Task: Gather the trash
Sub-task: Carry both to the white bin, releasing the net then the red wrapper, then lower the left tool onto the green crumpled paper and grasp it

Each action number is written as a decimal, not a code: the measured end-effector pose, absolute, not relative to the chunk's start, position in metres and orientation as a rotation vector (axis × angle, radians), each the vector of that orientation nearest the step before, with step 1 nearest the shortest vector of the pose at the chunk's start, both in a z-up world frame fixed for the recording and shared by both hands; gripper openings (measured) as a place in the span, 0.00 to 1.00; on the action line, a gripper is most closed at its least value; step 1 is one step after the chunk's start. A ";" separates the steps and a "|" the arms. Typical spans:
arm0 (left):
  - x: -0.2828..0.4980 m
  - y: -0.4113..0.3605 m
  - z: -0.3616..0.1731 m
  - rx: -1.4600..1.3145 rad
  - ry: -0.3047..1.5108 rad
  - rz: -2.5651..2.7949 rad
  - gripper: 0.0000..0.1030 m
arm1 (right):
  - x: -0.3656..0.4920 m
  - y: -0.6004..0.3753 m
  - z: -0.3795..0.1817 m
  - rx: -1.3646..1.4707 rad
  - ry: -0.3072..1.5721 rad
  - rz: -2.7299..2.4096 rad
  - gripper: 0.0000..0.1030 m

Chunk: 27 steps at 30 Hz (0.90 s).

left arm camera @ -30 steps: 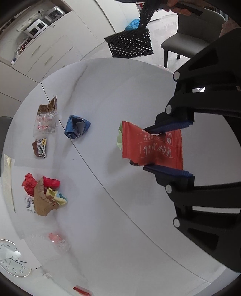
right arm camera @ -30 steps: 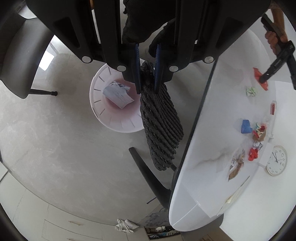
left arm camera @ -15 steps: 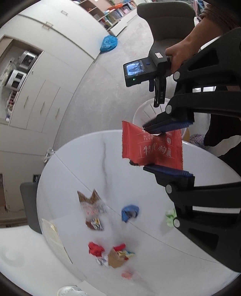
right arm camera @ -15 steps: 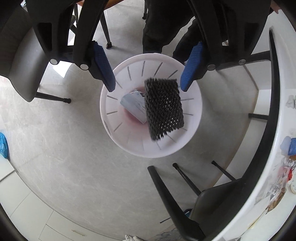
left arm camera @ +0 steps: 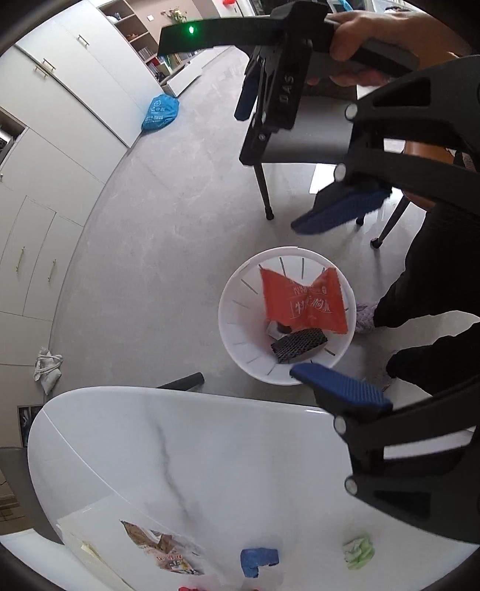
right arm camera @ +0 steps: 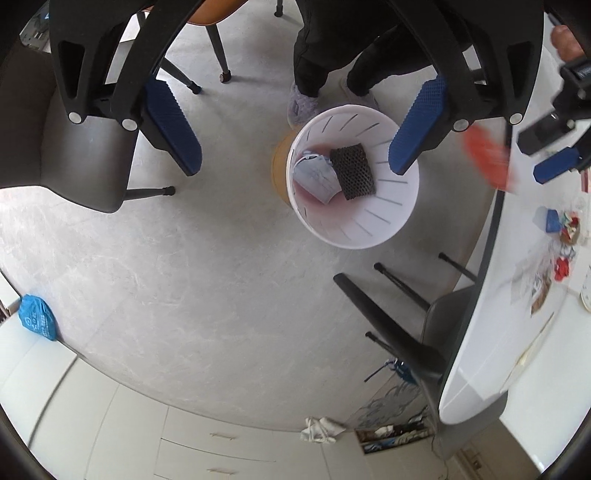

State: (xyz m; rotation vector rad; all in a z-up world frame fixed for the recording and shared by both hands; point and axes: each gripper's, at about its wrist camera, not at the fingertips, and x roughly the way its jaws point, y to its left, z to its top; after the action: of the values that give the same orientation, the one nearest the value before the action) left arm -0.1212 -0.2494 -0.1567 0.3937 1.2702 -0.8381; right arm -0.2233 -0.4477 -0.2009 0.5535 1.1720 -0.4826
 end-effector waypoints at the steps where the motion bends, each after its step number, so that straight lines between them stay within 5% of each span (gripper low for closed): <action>1: -0.121 -0.248 -0.155 0.395 1.257 -0.831 0.78 | -0.226 -0.450 -0.197 0.560 1.162 -0.484 0.98; 3: -0.119 -0.246 -0.151 0.401 1.245 -0.816 0.86 | -0.227 -0.450 -0.189 0.567 1.147 -0.486 0.98; 11: -0.101 -0.195 -0.098 0.302 1.124 -0.682 0.92 | -0.217 -0.435 -0.152 0.508 1.091 -0.451 0.98; 27: -0.043 -0.064 -0.100 0.187 1.120 -0.331 0.92 | -0.142 -0.362 -0.125 0.378 1.073 -0.225 0.98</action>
State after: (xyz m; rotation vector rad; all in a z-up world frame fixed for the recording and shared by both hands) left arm -0.0428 -0.0645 -0.0998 0.1866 1.1196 -0.3305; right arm -0.1416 -0.3620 -0.1253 0.3781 1.0732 -0.2249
